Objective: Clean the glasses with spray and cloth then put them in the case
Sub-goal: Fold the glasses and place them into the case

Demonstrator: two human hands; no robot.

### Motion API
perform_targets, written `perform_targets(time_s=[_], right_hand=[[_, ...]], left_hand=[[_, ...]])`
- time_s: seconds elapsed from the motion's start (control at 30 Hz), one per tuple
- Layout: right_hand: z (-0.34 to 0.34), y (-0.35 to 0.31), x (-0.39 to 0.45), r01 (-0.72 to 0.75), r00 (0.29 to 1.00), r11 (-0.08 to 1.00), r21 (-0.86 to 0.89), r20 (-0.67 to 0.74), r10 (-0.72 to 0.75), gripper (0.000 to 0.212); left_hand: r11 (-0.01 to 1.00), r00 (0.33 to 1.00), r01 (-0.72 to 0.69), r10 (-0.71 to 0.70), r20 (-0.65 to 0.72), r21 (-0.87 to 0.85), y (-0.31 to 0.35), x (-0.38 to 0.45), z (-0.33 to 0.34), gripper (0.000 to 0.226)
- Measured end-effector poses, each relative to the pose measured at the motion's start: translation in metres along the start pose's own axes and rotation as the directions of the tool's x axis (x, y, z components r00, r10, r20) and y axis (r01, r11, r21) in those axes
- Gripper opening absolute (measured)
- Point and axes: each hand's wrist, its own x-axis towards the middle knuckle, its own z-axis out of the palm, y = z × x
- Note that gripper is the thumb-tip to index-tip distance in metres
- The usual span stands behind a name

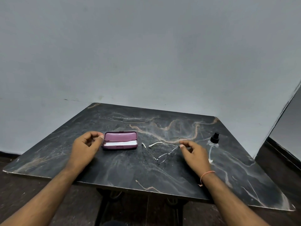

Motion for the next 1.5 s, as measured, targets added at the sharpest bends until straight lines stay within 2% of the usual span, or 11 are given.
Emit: perform_targets(time_s=[0.07,0.27,0.4,0.57,0.9,1.17,1.33,1.5], right_hand=[[0.001,0.003,0.0,-0.008,1.0,1.0,0.019,0.015,0.008,0.016],[0.001,0.011,0.002,-0.027,0.998,0.996,0.089,0.061,0.021,0.012],[0.001,0.014,0.003,-0.053,0.994,0.987,0.152,0.105,0.037,0.018],[-0.002,0.017,0.004,-0.069,0.984,0.975,0.211,0.177,0.032,0.019],[-0.006,0.019,0.001,-0.035,0.953,0.974,0.222,0.302,-0.034,0.014],[-0.009,0.015,-0.003,0.001,0.932,0.969,0.245,0.351,-0.09,0.012],[-0.013,0.012,-0.007,0.011,0.923,0.961,0.278,0.366,-0.116,0.012],[-0.014,0.009,-0.009,0.014,0.916,0.955,0.297,0.38,-0.131,0.012]], left_hand=[[1.0,0.999,-0.006,0.006,0.046,-0.012,0.008,-0.007,0.014,0.012],[0.993,0.971,0.075,-0.094,0.219,0.096,0.03,-0.038,0.092,0.015],[0.959,0.924,0.256,-0.28,0.26,0.12,0.034,-0.038,0.114,0.021],[0.928,0.875,0.33,-0.37,0.312,0.174,0.031,-0.036,0.119,0.028],[0.947,0.884,0.263,-0.313,0.347,0.185,0.029,-0.039,0.115,0.02],[0.95,0.886,0.291,-0.311,0.343,0.109,0.026,-0.042,0.114,0.017],[0.963,0.871,0.222,-0.266,0.413,0.152,0.028,-0.045,0.111,0.018],[0.969,0.844,0.084,-0.192,0.501,0.231,0.037,-0.051,0.107,0.033]])
